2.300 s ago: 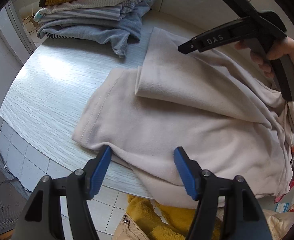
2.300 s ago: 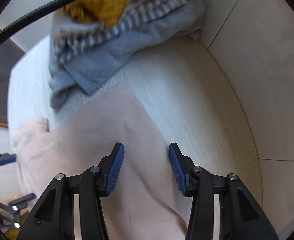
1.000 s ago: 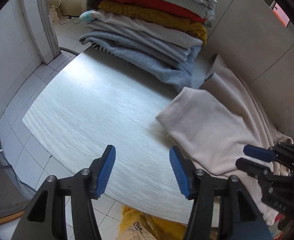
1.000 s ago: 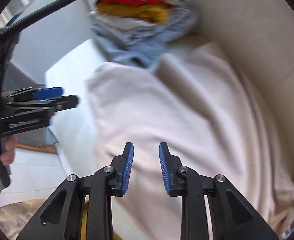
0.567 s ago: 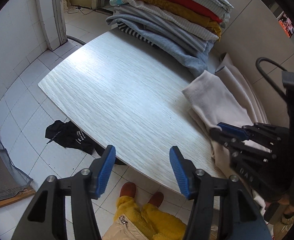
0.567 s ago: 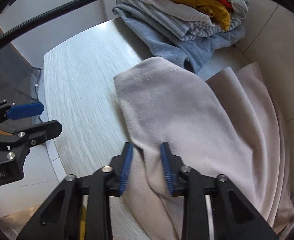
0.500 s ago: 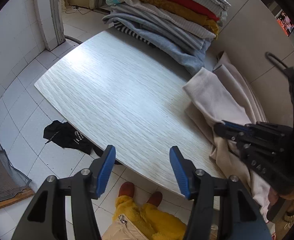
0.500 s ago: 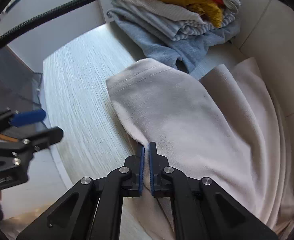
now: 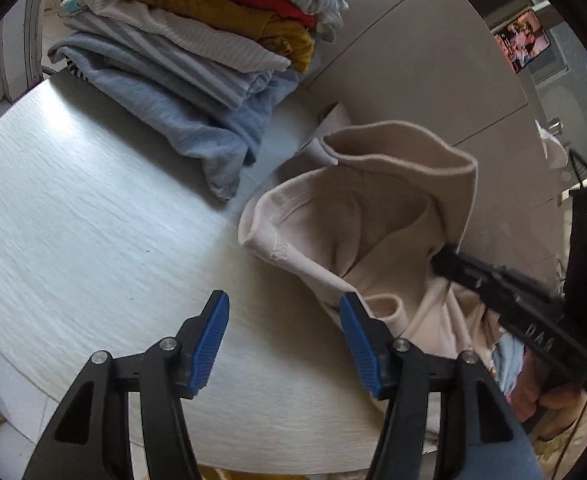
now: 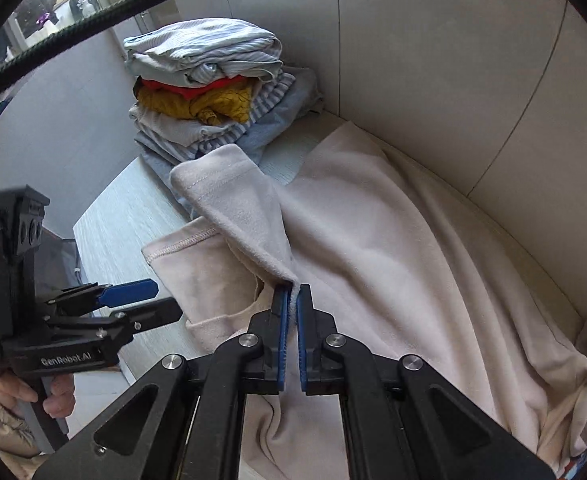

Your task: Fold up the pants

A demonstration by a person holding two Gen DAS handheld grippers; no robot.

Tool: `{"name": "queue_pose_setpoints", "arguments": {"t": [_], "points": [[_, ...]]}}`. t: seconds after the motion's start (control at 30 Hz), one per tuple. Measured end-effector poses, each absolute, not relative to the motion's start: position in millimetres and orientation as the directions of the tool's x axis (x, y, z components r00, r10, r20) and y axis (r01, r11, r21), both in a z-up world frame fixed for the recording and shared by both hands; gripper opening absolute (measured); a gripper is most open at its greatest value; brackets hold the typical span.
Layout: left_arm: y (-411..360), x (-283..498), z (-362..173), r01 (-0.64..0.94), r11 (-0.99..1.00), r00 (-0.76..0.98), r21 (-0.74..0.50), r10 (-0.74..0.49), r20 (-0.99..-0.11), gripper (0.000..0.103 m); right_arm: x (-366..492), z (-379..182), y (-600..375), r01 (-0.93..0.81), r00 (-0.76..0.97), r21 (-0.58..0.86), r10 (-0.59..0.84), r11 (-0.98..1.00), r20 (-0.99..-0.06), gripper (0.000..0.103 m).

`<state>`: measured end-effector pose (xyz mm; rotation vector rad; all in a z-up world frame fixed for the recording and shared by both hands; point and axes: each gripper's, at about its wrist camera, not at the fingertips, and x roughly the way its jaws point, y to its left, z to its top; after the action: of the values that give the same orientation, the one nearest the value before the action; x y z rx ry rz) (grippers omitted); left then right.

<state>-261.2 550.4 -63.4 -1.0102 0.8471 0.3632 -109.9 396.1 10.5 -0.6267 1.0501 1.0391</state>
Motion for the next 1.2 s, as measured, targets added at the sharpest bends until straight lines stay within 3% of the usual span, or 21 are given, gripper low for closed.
{"name": "queue_pose_setpoints", "arguments": {"t": [0.37, 0.63, 0.7, 1.03, 1.07, 1.13, 1.2], "points": [[543, -243, -55, -0.520, 0.485, 0.695, -0.703, -0.237, -0.678, 0.065, -101, 15, 398, -0.899, 0.096, 0.113, 0.442, 0.422, -0.892, 0.005], [511, -238, -17, -0.406, 0.692, 0.677, -0.597, -0.211, -0.705, 0.062, -103, 16, 396, -0.903, 0.087, 0.122, 0.453, 0.413, -0.887, 0.005], [511, -232, -17, -0.390, 0.728, 0.661, -0.564, -0.205, -0.722, 0.050, -105, 15, 396, -0.905, 0.083, 0.124, 0.456, 0.407, -0.886, 0.005], [510, -205, -43, -0.283, 0.808, 0.557, -0.516, -0.300, -0.775, 0.009, -111, 9, 394, -0.911, 0.076, 0.115, 0.436, 0.397, -0.897, 0.006], [511, -207, -42, -0.285, 0.801, 0.563, -0.527, -0.306, -0.768, 0.005, -111, 9, 391, -0.909, 0.075, 0.118, 0.436, 0.400, -0.897, 0.009], [517, -213, -40, -0.317, 0.779, 0.581, -0.541, -0.291, -0.760, 0.004, -108, 12, 379, -0.898, 0.096, 0.107, 0.428, 0.426, -0.899, 0.026], [528, -227, -36, -0.358, 0.751, 0.605, -0.554, -0.265, -0.751, 0.004, -102, 12, 361, -0.881, 0.125, 0.090, 0.413, 0.464, -0.902, 0.036]]}}
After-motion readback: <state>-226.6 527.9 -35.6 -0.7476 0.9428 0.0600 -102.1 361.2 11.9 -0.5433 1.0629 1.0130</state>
